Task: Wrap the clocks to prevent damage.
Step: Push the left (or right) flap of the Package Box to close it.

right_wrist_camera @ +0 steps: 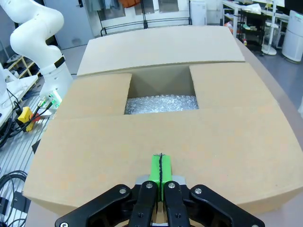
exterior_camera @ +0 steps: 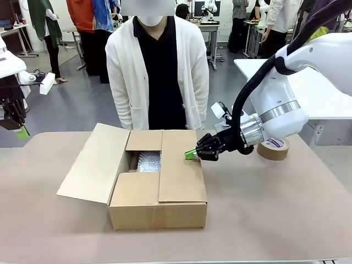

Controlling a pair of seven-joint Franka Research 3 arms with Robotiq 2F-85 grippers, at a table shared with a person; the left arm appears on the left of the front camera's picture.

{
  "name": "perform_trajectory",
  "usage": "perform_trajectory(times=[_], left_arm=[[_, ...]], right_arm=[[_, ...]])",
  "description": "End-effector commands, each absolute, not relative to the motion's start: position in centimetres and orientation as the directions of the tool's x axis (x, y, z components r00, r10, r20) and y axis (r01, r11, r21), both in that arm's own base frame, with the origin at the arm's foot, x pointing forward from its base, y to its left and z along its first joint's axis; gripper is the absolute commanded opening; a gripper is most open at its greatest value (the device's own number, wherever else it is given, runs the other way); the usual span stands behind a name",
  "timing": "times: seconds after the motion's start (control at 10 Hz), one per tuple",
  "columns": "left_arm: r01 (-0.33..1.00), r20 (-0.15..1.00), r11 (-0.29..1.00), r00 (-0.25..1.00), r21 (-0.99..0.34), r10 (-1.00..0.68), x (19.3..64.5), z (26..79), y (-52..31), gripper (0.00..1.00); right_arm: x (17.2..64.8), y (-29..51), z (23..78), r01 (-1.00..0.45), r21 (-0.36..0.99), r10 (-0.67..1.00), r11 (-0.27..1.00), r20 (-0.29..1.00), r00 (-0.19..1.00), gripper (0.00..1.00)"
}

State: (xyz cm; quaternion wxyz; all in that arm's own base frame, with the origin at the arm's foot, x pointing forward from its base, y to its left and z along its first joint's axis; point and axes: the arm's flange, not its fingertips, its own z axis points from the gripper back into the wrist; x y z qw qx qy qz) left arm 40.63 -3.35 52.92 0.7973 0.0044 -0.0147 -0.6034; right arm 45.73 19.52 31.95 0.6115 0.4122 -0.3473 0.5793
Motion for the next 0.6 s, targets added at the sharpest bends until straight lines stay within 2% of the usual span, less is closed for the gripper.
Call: perform_trajectory(times=[0.0,0.1,0.2,0.3,0.4,0.5], left_arm=[[0.981,0.155,0.189,0.194,-0.042,-0.969,41.8,50.7,-1.1,0.0],[0.998,0.303,0.031,0.045,-0.051,-0.952,44.0,49.8,0.9,0.0],[0.998,0.449,-0.064,-0.05,-0.016,-0.892,44.0,48.0,2.4,0.0],[0.986,0.631,-0.157,-0.158,0.057,-0.76,42.4,46.2,4.0,0.0],[0.989,0.707,-0.11,-0.145,0.095,-0.692,41.8,45.1,5.4,0.0],[0.997,0.766,-0.042,-0.082,0.072,-0.638,42.1,44.0,6.6,0.0]], right_arm=[[45.6,19.5,31.4,-0.994,0.107,0.424,0.001,0.901,0.097,0.01],[45.6,19.5,31.4,-0.994,0.107,0.424,0.001,0.901,0.097,0.01],[45.6,19.5,31.4,-0.994,0.107,0.424,0.001,0.901,0.097,0.01],[45.6,19.5,31.4,-0.994,0.107,0.424,0.001,0.901,0.097,0.01],[45.6,19.5,31.4,-0.994,0.107,0.424,0.001,0.901,0.097,0.01],[45.6,19.5,31.4,-0.994,0.107,0.424,0.001,0.901,0.097,0.01]])
